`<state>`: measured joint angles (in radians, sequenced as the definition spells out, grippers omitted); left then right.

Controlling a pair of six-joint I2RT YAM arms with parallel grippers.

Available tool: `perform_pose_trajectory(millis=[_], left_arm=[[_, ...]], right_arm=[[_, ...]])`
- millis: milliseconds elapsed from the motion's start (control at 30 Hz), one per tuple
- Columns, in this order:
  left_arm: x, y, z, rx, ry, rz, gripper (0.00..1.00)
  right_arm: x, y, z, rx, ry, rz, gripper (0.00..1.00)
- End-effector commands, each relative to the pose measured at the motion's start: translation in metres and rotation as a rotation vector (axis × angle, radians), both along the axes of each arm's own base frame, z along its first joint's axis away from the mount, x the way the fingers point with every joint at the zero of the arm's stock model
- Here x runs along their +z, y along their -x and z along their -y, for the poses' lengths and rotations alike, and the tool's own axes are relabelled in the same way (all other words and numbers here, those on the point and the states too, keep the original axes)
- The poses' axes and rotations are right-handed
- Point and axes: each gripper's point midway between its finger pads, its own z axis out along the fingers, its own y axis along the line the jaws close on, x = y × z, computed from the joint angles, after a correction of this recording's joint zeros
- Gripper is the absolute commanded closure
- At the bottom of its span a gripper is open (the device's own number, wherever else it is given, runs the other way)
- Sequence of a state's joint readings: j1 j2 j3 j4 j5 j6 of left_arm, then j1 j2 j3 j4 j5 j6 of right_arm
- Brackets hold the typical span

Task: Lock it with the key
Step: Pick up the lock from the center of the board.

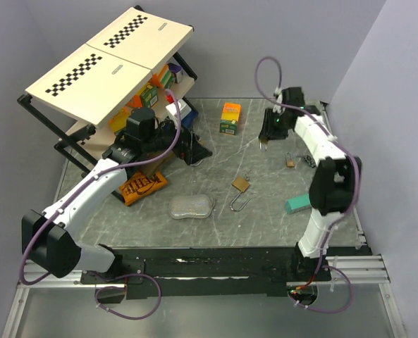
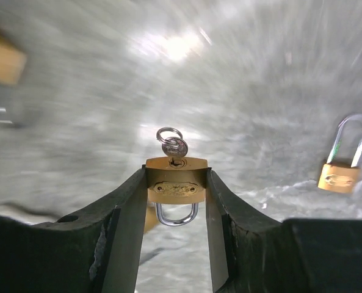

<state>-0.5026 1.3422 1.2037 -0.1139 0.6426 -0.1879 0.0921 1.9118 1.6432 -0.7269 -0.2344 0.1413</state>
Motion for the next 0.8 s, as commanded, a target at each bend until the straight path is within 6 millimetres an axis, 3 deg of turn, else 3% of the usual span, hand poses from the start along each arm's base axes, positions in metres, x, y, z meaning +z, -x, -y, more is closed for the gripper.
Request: perform_pose_trajectory(millis=[0,67,100,367,533,767], left_arm=[[0.042,-0.007,0.018,0.007,0.117,0.098,0.04],[0.047,-0.012,0.029,0.049,0.157,0.090,0.05],[0.047,-0.012,0.034,0.057,0.163,0.083,0.06],[0.045,-0.002,0.090,0.112,0.238,0.010,0.14],[0.038,-0.004,0.113,0.155,0.272,-0.039,0.20],[0.018,-0.021,0.118,0.246,0.279,-0.094,0.31]], right_arm=[[0.129,0.005,-0.027,0.001,-0.194,0.330,1.00],[0.142,0.010,-0.029,-0.040,-0.240,0.359,1.00],[0.157,0.017,-0.033,-0.066,-0.277,0.379,1.00],[0.196,0.052,-0.055,-0.113,-0.363,0.435,1.00],[0.210,0.068,-0.067,-0.089,-0.418,0.454,1.00],[0.206,0.090,-0.080,-0.042,-0.460,0.436,1.00]])
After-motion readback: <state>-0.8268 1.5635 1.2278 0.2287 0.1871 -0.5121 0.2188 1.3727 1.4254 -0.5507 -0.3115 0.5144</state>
